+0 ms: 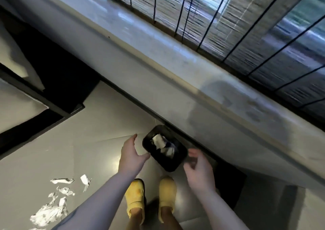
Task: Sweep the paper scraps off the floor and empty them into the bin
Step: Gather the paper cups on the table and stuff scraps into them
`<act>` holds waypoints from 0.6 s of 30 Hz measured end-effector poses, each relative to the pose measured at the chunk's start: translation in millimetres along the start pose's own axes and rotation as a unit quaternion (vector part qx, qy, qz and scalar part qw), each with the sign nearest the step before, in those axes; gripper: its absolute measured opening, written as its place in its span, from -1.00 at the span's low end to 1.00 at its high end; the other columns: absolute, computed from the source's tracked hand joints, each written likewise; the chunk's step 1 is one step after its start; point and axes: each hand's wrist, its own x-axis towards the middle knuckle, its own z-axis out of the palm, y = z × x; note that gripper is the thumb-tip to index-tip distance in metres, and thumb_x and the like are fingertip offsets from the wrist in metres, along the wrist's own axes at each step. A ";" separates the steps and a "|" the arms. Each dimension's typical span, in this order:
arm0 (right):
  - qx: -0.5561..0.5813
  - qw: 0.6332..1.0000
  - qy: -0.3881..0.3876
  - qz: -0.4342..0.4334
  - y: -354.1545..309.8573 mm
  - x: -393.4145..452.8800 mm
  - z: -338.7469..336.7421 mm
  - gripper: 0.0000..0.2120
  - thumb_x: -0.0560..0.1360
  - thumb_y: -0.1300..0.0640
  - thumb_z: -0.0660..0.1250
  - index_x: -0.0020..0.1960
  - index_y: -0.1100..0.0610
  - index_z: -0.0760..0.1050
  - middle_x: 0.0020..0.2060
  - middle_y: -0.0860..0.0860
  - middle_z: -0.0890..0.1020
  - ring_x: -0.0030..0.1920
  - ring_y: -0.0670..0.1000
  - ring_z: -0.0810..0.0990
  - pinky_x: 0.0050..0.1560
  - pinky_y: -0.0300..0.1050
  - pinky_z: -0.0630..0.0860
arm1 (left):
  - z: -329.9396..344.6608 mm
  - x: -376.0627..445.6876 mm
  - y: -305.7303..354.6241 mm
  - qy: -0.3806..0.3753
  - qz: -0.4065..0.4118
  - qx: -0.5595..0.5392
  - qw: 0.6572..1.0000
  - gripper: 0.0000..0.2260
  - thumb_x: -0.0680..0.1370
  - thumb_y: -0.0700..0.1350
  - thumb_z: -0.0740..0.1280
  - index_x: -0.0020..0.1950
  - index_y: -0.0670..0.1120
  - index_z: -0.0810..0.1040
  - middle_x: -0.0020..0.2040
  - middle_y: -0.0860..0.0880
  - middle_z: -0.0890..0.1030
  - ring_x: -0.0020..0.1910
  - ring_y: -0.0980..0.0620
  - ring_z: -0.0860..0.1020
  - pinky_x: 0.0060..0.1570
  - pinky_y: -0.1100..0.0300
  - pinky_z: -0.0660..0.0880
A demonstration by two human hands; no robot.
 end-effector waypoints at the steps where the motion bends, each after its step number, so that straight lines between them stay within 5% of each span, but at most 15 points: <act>1: -0.012 0.999 0.002 -0.030 -15.5 -4.8 -4.1 -0.60 0.51 0.19 0.33 0.31 -0.06 0.41 0.20 -0.13 0.52 0.01 -0.15 0.55 0.03 -0.25 0.49 | -16.7 -8.7 8.9 0.012 0.013 0.001 1.000 -0.24 0.40 -0.18 0.54 0.53 -0.09 0.27 0.47 -0.10 0.36 0.44 -0.09 0.34 0.38 -0.02 0.35; 10: -0.111 0.947 -0.072 -0.292 -149.0 -86.2 -10.9 -0.61 0.49 0.16 0.29 0.29 -0.09 0.41 0.07 -0.24 0.46 -0.09 -0.18 0.54 -0.09 -0.23 0.49 | -169.0 -124.0 36.2 0.206 0.023 -0.020 0.978 -0.36 0.47 -0.14 0.48 0.50 -0.03 0.32 0.38 -0.03 0.39 0.41 -0.03 0.34 0.36 0.10 0.31; 14: -0.155 0.909 -0.139 -0.362 -179.2 -140.8 22.1 -0.62 0.47 0.11 0.31 0.24 -0.17 0.38 -0.05 -0.15 0.54 -0.17 -0.09 0.55 -0.17 -0.11 0.53 | -213.1 -206.6 -8.8 0.322 -0.010 -0.044 0.945 -0.49 0.54 -0.09 0.40 0.47 0.02 0.36 0.38 0.06 0.38 0.40 0.03 0.32 0.31 0.17 0.28; 18: -0.214 0.841 -0.222 -0.444 -196.2 -210.4 76.2 -0.63 0.51 0.12 0.29 0.29 -0.08 0.39 0.12 -0.16 0.46 0.00 -0.13 0.47 -0.19 -0.27 0.40 | -227.6 -303.5 -84.2 0.400 -0.089 -0.065 0.910 -0.55 0.56 -0.06 0.37 0.43 0.08 0.37 0.32 0.18 0.33 0.40 0.07 0.31 0.24 0.23 0.29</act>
